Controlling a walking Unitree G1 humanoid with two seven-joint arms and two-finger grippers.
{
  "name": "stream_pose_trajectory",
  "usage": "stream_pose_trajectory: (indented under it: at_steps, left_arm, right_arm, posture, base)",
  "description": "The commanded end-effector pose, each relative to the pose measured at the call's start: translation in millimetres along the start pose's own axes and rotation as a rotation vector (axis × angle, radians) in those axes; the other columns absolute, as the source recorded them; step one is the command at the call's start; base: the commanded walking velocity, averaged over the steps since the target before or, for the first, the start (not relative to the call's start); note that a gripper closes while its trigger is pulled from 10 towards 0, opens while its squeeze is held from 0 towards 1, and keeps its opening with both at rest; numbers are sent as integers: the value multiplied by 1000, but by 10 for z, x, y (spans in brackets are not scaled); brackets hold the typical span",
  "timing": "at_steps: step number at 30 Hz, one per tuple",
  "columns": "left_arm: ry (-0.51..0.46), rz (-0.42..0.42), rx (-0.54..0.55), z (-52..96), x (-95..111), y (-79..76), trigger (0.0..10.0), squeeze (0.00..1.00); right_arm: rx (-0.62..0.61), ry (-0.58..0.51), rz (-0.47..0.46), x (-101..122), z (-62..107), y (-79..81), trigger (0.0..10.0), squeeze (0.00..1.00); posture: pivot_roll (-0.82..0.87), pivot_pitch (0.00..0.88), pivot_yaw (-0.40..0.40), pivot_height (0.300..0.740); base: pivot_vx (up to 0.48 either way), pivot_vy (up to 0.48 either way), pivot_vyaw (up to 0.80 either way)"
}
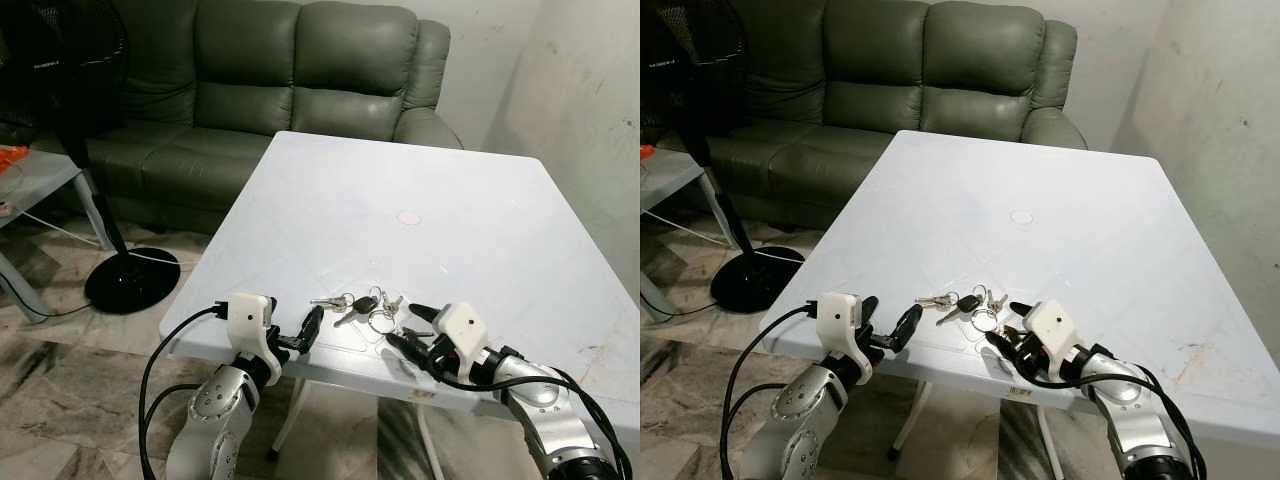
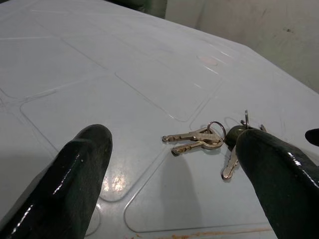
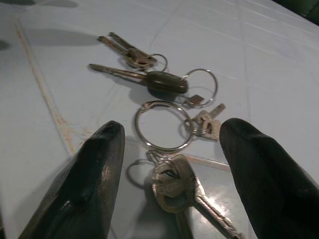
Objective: Hang keys on a hook
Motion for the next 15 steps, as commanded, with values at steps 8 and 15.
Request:
stream_pose_trajectory:
  at_steps: [8, 15]
  left_arm:
    - [-13, 22, -1, -16, 51, -53, 10000, 0]
    - [-14, 25, 3, -23, 60, -42, 10000, 0]
  right_arm:
    - [18, -2, 38, 14, -8, 8, 3255, 0]
    - [15, -7, 46, 14, -18, 18, 0, 0]
  posture:
    - [-11, 6, -52, 740]
    - [-11, 6, -52, 740]
  base:
    - [0, 0, 0]
    - [0, 0, 0]
Point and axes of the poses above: a point about 5 cm out from each wrist's last joint towards the gripper, its own z axis pointing back from the gripper into the wrist, its own x axis along the axis of the wrist's last joint, y = z × x, the point moved 6 cm from there along -z, pointing out of the wrist towards the gripper, and after that the axes turned 15 degrees about -z, right-handed, at the moved point
